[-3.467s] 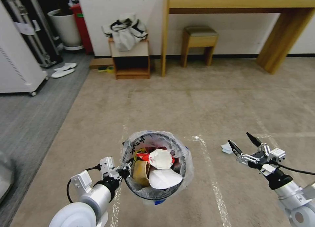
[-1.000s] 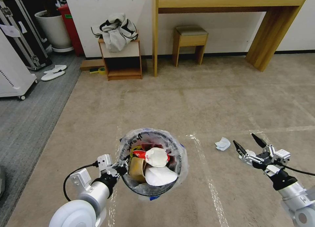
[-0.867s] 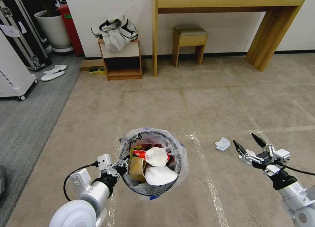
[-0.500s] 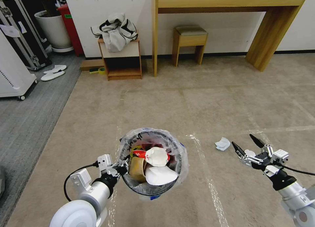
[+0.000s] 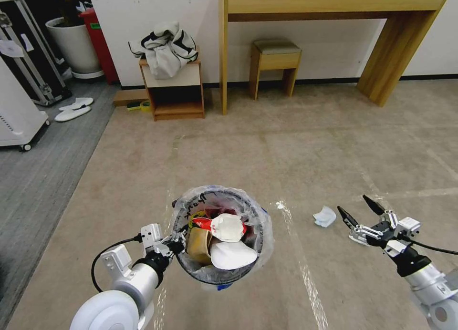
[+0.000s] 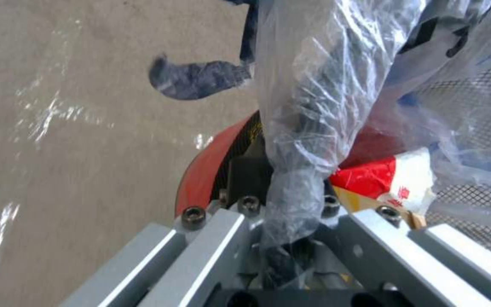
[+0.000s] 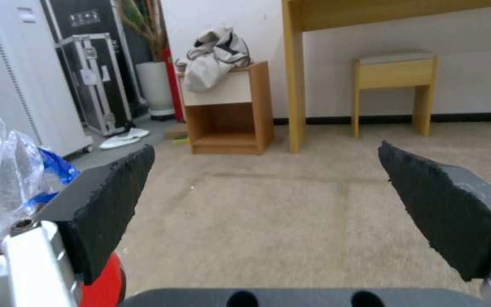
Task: Pick up the trash bin and place the garbage on the floor into it.
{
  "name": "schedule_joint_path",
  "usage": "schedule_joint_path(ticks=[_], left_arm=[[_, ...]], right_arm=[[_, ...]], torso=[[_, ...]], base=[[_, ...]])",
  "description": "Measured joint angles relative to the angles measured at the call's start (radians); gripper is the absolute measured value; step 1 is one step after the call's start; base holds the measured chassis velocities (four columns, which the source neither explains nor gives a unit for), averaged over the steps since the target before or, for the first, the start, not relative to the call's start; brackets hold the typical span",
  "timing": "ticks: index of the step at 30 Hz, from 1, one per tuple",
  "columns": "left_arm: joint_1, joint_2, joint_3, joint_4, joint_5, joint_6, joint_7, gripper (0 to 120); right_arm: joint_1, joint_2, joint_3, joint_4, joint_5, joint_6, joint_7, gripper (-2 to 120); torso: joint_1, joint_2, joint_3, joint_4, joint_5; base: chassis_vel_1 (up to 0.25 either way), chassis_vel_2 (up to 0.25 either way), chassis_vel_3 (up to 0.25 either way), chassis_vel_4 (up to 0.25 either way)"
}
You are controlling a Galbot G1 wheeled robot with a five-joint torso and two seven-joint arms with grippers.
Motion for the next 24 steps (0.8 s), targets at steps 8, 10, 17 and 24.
schedule_joint_path(ticks=[8, 10, 17, 24], left_arm=[[0.006, -0.006, 0.002, -0.005, 0.008, 0.001, 0.0, 1], [0.007, -0.009, 0.002, -0.006, 0.009, 0.001, 0.0, 1], [0.019, -0.022, 0.005, -0.011, 0.024, 0.004, 0.004, 1], [0.022, -0.026, 0.005, -0.013, 0.035, 0.005, 0.008, 1]], right_arm=[[-0.001, -0.003, 0.0, 0.004, -0.002, 0.003, 0.006, 100], [-0.001, -0.005, 0.0, 0.004, -0.002, 0.006, 0.006, 100], [0.0, -0.013, 0.007, -0.003, -0.004, 0.006, -0.013, 100], [0.01, -0.015, 0.01, -0.016, -0.003, -0.002, -0.03, 100]], torso=[[0.001, 0.0, 0.0, 0.0002, -0.0003], [0.001, 0.0, 0.0, 0.0003, 0.0], [0.0, 0.0, 0.0, -0.0002, -0.0002], [0.0, 0.0, 0.0, 0.0002, -0.0003]], base=[[-0.202, 0.221, 0.22, -0.228], [-0.069, 0.091, 0.079, -0.046], [0.02, -0.026, -0.008, 0.015], [0.004, -0.008, -0.005, 0.003]])
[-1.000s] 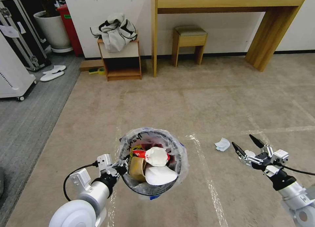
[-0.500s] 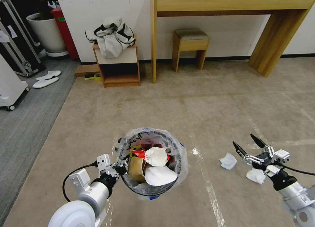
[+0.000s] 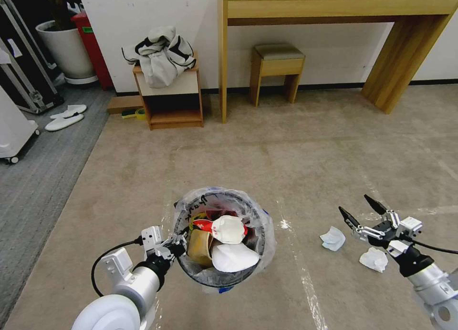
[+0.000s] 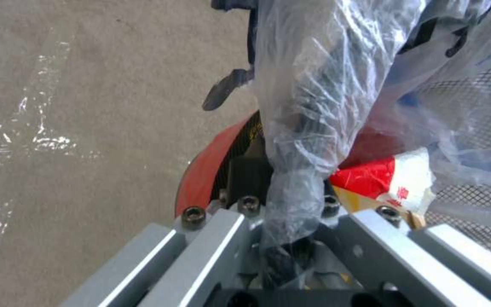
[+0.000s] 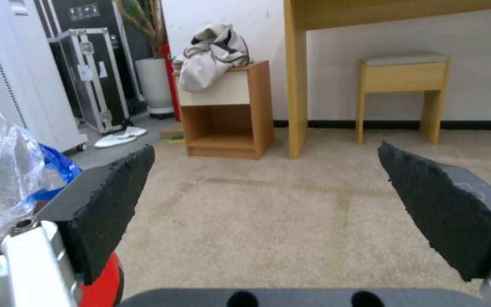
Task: Pick up the trash bin and place the garbage on the floor into it.
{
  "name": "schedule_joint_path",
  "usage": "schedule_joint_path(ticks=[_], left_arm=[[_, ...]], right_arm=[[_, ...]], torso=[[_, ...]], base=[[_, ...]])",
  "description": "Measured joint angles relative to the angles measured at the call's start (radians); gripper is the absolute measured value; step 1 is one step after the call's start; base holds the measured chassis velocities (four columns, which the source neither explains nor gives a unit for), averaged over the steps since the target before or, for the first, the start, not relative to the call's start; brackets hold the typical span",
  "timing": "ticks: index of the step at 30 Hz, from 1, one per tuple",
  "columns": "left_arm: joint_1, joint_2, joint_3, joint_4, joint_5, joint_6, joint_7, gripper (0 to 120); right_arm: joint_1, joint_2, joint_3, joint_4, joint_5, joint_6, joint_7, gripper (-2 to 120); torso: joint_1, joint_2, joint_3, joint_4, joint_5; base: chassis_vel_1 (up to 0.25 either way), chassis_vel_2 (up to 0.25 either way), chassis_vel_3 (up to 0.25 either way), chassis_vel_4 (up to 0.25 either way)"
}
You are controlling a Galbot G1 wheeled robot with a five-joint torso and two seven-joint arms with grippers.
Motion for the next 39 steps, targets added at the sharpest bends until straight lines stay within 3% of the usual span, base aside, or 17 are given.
schedule_joint_path(ticks=[22, 39], left_arm=[[-0.007, -0.004, 0.001, 0.011, 0.01, 0.001, 0.009, 1], [-0.015, 0.012, -0.002, 0.018, 0.013, -0.001, 0.01, 1]], right_arm=[[0.028, -0.012, -0.015, -0.034, 0.017, 0.0, -0.033, 100], [0.027, -0.031, -0.022, -0.046, -0.001, 0.043, 0.016, 100]], torso=[[0.0, 0.0, 0.0, -0.0002, 0.0001], [0.0, 0.0, 0.0, -0.0004, 0.0]], base=[[-0.011, 0.009, 0.008, -0.008], [-0.077, 0.083, 0.079, -0.074]])
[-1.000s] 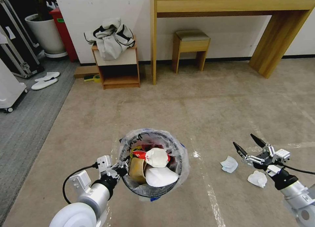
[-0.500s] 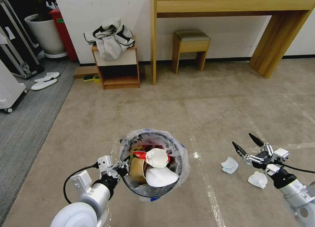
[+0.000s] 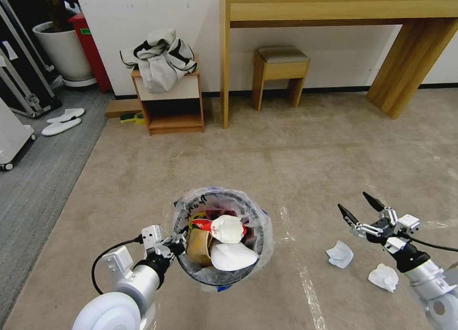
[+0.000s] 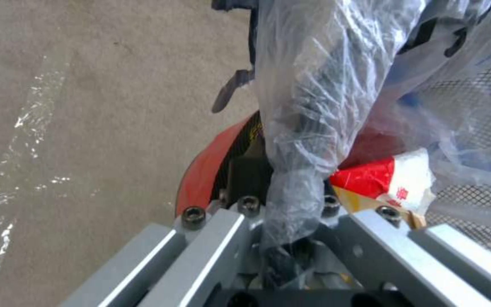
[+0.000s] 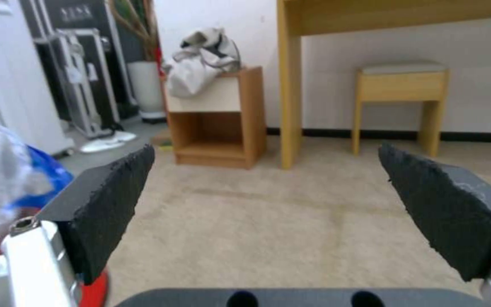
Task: Pick up the trash bin and place the garbage on the floor into it.
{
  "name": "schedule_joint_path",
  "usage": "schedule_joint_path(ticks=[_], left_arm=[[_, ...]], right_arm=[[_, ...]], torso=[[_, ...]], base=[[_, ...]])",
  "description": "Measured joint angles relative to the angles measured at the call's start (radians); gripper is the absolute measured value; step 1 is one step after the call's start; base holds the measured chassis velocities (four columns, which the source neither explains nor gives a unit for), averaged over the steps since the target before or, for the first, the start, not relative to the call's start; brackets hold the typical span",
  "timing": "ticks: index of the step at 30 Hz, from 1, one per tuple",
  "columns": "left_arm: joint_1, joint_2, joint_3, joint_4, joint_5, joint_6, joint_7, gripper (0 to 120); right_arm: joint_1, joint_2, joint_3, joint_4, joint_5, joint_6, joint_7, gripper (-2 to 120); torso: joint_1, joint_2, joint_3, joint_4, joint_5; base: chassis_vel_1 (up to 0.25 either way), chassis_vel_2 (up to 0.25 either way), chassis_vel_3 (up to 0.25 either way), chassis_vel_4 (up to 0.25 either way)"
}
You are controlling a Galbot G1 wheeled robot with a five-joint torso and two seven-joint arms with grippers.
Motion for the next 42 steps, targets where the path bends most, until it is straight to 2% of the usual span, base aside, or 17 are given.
schedule_joint_path(ticks=[4, 8, 12, 18, 31, 42], left_arm=[[0.0, 0.006, -0.001, 0.001, 0.006, 0.0, 0.001, 1], [-0.012, 0.028, -0.008, 0.004, 0.009, 0.0, 0.006, 1], [-0.02, 0.041, -0.008, 0.007, 0.003, -0.001, 0.006, 1], [-0.034, 0.063, -0.002, 0.021, -0.01, 0.002, 0.003, 1], [-0.045, 0.046, 0.002, 0.033, -0.008, 0.003, 0.003, 1], [-0.038, 0.028, 0.003, 0.038, 0.011, 0.002, 0.013, 1]], right_arm=[[0.006, -0.033, 0.002, -0.026, -0.027, 0.016, 0.012, 100], [0.03, -0.117, -0.01, -0.087, -0.06, 0.025, 0.052, 100], [0.055, -0.165, -0.025, -0.128, -0.064, 0.018, 0.073, 100], [0.115, -0.254, -0.078, -0.221, -0.046, -0.069, 0.145, 100], [0.164, -0.356, -0.198, -0.345, -0.019, -0.208, 0.238, 100], [0.177, -0.394, -0.281, -0.433, -0.053, -0.239, 0.244, 100]], torso=[[0.0, 0.0, 0.0, 0.0002, 0.0], [0.0, 0.0, 0.0, 0.0002, 0.0001], [0.0, 0.0, 0.0, 0.0002, 0.0001], [0.0, 0.0, 0.0, 0.0002, 0.0001], [0.0, 0.0, 0.0, 0.0002, 0.0001], [0.0, 0.0, 0.0, 0.0003, 0.0002]], base=[[0.0, 0.0, 0.0, 0.0], [0.0, 0.0, 0.0, 0.0], [0.0, 0.0, 0.0, 0.0], [0.0, 0.0, 0.0, 0.0], [0.0, 0.0, 0.0, 0.0], [0.0, 0.0, 0.0, 0.0]])
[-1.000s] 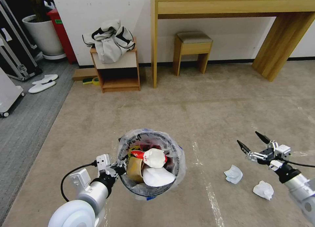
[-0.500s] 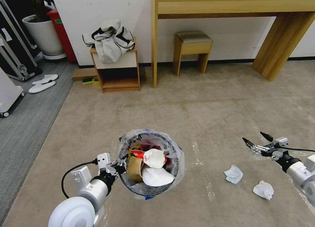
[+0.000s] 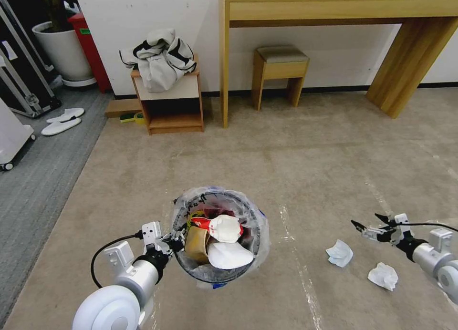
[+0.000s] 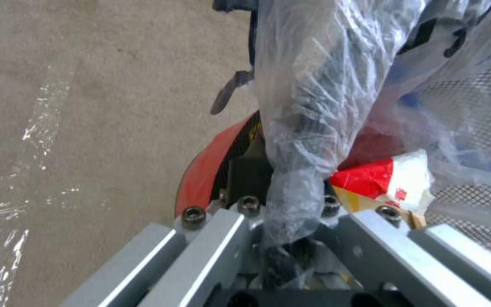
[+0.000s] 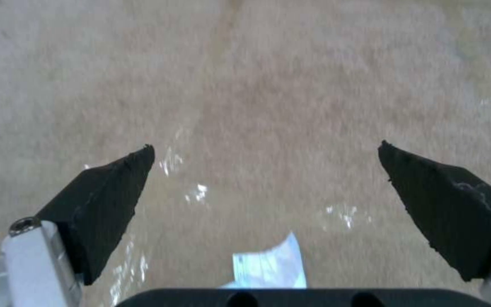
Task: Pick up the trash bin and place the garbage on the floor into it.
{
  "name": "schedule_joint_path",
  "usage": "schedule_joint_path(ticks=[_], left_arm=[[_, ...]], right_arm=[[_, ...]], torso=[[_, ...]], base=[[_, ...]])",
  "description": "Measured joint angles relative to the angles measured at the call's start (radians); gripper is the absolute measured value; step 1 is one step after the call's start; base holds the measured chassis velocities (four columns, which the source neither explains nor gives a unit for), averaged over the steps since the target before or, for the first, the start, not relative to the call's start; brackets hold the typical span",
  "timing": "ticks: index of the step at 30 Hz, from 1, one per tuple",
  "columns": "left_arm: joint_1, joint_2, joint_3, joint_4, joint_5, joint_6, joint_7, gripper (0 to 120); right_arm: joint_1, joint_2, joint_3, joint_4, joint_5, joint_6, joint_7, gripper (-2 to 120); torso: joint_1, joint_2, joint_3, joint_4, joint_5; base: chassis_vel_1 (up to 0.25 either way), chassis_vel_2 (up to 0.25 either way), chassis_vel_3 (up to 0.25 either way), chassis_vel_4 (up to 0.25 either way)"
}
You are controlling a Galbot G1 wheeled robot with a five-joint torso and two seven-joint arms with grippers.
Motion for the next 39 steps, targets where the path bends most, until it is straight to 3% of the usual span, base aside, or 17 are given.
schedule_joint_path(ticks=[16, 28, 39], left_arm=[[0.014, -0.015, 0.001, 0.002, 0.028, -0.005, 0.015, 1], [0.003, -0.01, 0.004, 0.014, 0.025, -0.008, 0.019, 1], [-0.008, 0.001, 0.008, 0.037, 0.015, -0.009, 0.02, 1]], right_arm=[[-0.022, -0.069, 0.02, -0.126, -0.157, -0.013, -0.132, 100], [-0.006, -0.075, 0.015, -0.21, -0.194, -0.006, -0.15, 100], [0.025, -0.048, -0.015, -0.382, -0.283, 0.016, -0.17, 100]], torso=[[0.0, 0.0, 0.0, 0.0, -0.0001], [0.0, 0.0, 0.0, -0.0001, -0.0002], [0.0, 0.0, 0.0, -0.0002, -0.0001]], base=[[0.0, 0.0, 0.0, 0.0], [0.0, 0.0, 0.0, 0.0], [0.0, 0.0, 0.0, 0.0]])
